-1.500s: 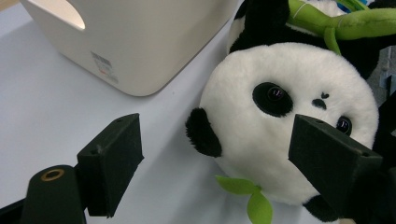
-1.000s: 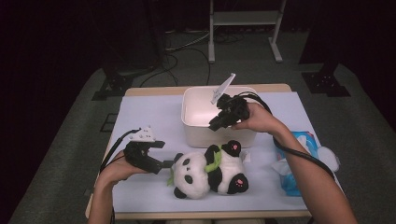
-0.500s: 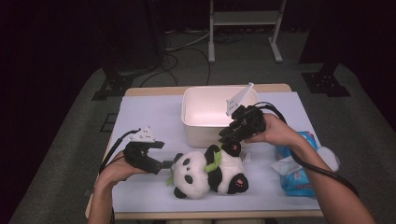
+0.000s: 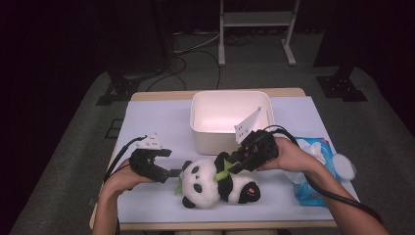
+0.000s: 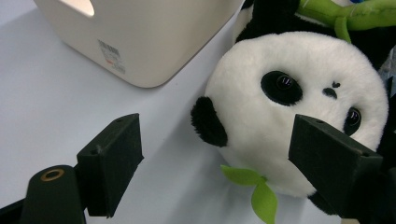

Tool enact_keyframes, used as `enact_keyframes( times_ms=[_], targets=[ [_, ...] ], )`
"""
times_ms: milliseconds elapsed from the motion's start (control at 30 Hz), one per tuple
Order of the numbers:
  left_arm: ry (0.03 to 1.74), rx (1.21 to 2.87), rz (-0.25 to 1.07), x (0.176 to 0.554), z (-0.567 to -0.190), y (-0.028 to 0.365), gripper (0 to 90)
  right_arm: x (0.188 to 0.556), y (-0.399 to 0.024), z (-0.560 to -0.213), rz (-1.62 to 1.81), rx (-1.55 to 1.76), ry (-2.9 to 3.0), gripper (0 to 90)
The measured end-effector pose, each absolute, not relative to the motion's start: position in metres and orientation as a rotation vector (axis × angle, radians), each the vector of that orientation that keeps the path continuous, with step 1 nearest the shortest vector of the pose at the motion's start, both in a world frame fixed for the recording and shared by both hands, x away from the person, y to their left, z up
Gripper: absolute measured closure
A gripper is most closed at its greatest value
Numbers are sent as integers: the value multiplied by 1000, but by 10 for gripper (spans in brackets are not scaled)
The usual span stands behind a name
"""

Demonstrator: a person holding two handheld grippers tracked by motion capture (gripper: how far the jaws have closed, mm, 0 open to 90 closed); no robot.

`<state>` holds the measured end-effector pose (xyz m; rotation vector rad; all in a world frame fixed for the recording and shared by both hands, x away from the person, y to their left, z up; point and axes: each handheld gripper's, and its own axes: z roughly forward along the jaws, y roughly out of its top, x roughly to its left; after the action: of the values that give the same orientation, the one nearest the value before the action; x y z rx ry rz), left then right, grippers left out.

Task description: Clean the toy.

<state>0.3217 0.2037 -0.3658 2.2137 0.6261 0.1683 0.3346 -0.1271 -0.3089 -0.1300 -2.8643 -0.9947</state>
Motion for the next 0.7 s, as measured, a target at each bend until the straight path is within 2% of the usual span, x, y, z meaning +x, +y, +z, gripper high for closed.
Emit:
enact_keyframes(
  times_ms=[700],
  targets=[
    [640,2200,160,323,-367,208,165,327,-90,-330,-861,0,-2888,505]
  ],
)
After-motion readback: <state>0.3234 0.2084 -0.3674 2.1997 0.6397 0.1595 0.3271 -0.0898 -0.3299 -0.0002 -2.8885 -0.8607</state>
